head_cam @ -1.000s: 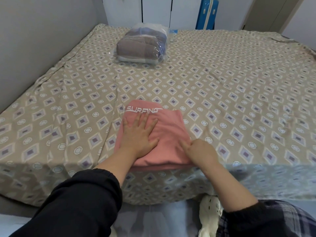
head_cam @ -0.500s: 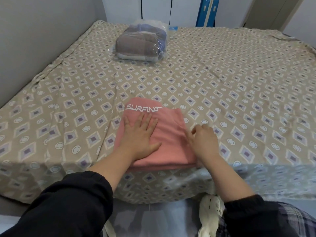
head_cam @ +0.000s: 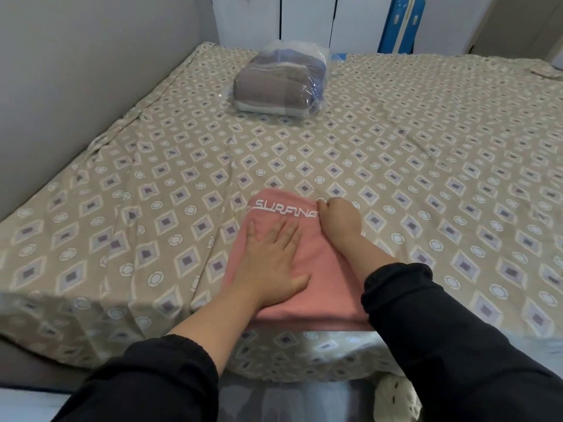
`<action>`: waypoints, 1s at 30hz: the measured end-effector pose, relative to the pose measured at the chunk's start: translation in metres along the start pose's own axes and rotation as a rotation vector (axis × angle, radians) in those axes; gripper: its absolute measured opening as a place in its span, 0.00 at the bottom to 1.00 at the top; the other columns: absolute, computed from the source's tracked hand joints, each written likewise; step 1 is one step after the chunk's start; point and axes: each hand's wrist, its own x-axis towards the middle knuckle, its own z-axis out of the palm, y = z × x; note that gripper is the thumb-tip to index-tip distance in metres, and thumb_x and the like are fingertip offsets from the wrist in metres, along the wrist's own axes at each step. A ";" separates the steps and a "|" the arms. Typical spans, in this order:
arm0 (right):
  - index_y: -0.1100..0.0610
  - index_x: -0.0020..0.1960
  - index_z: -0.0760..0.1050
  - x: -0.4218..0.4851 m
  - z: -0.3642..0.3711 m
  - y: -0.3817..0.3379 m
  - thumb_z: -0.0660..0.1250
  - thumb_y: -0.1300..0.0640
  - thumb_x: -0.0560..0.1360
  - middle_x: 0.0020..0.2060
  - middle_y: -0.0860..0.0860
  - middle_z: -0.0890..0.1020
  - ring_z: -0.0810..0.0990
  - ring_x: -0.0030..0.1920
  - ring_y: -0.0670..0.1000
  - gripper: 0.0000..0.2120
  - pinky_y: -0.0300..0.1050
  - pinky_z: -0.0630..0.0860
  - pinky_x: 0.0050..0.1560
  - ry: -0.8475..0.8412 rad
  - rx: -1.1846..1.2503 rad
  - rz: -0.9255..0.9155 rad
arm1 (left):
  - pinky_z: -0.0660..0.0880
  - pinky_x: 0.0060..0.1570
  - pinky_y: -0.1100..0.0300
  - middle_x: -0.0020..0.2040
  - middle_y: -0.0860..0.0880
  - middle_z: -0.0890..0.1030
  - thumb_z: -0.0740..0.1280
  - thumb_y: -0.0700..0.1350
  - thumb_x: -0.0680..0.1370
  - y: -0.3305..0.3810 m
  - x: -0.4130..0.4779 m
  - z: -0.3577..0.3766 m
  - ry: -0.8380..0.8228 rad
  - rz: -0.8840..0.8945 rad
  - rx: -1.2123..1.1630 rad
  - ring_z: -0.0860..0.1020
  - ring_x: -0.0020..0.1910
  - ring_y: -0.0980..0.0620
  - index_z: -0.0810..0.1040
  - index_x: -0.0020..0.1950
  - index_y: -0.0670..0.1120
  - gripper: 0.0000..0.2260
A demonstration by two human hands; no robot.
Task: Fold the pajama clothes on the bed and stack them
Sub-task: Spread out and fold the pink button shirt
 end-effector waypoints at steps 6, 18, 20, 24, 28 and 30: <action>0.62 0.54 0.71 -0.015 -0.026 -0.008 0.54 0.54 0.81 0.49 0.61 0.79 0.76 0.51 0.63 0.13 0.51 0.68 0.46 0.164 0.130 0.021 | 0.35 0.68 0.33 0.80 0.52 0.45 0.50 0.65 0.73 -0.001 -0.001 -0.001 -0.008 -0.007 0.001 0.43 0.78 0.51 0.45 0.79 0.48 0.39; 0.57 0.79 0.47 -0.090 -0.033 0.021 0.43 0.46 0.82 0.78 0.51 0.48 0.44 0.78 0.53 0.28 0.63 0.41 0.74 -0.160 -0.259 -0.081 | 0.56 0.73 0.49 0.77 0.45 0.59 0.64 0.45 0.74 -0.021 -0.029 -0.027 0.305 -0.461 -0.774 0.58 0.75 0.46 0.61 0.76 0.47 0.31; 0.57 0.79 0.46 -0.097 -0.034 0.013 0.46 0.48 0.82 0.78 0.51 0.46 0.44 0.78 0.53 0.28 0.59 0.38 0.73 -0.004 -0.199 -0.197 | 0.66 0.62 0.57 0.73 0.45 0.67 0.67 0.48 0.74 -0.036 -0.044 -0.026 0.212 -0.665 -1.050 0.69 0.68 0.46 0.58 0.77 0.48 0.33; 0.48 0.79 0.45 -0.124 -0.021 0.026 0.42 0.42 0.82 0.78 0.48 0.47 0.43 0.78 0.50 0.27 0.54 0.34 0.73 -0.189 -0.246 -0.271 | 0.70 0.45 0.60 0.65 0.47 0.75 0.72 0.59 0.70 -0.044 -0.054 -0.025 -0.104 -0.716 -1.026 0.75 0.51 0.50 0.67 0.71 0.47 0.34; 0.51 0.79 0.45 -0.112 -0.022 0.030 0.40 0.41 0.82 0.78 0.48 0.48 0.46 0.78 0.49 0.28 0.61 0.44 0.74 -0.271 -0.191 -0.116 | 0.72 0.57 0.57 0.65 0.46 0.76 0.76 0.57 0.67 -0.034 -0.046 -0.028 -0.175 -0.669 -1.064 0.76 0.59 0.47 0.70 0.71 0.47 0.36; 0.52 0.79 0.44 -0.111 -0.024 0.029 0.40 0.41 0.82 0.78 0.49 0.47 0.45 0.78 0.49 0.29 0.60 0.45 0.75 -0.312 -0.209 -0.142 | 0.72 0.60 0.56 0.66 0.46 0.76 0.77 0.54 0.67 -0.031 -0.046 -0.028 -0.176 -0.710 -1.168 0.75 0.62 0.47 0.69 0.72 0.46 0.36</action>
